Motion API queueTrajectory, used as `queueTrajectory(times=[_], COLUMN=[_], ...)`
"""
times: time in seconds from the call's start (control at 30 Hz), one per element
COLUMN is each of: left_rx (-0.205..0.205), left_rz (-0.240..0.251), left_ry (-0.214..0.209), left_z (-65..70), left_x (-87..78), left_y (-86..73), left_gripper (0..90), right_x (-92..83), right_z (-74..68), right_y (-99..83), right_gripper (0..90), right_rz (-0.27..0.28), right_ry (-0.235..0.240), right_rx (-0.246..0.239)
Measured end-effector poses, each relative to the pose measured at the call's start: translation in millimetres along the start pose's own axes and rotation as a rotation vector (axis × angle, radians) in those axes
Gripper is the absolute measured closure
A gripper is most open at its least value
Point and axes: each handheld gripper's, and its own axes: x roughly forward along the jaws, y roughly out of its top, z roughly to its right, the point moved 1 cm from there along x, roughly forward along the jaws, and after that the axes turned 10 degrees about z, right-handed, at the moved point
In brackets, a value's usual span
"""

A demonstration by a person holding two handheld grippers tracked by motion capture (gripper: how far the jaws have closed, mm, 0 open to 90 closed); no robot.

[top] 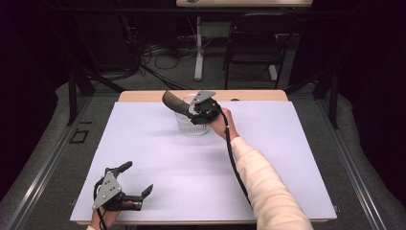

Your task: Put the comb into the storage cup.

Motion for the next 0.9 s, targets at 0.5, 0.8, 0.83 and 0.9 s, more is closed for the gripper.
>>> queueTrajectory(times=[0.5, 0.8, 0.83, 0.9], left_rx=[0.003, 0.002, 0.001, 0.002], left_rz=[-0.002, -0.002, -0.003, -0.003], left_ry=[0.000, -0.002, -0.003, -0.003], left_z=[0.5, 0.6, 0.6, 0.7], left_x=[0.6, 1.3, 1.4, 1.5], left_y=[0.0, 0.0, -0.1, 0.0], left_gripper=[0.1, 0.1, 0.1, 0.1], right_x=[-39.2, -60.9, -63.2, -68.2], right_z=[0.1, 0.0, 0.0, 0.3], right_y=[6.5, 3.0, 2.3, 1.0], right_gripper=[0.6, 0.0, 0.0, 0.0], right_rz=[-0.072, -0.089, -0.087, -0.090], right_ry=[0.101, 0.121, 0.119, 0.124], right_rx=[0.068, 0.089, 0.088, 0.092])
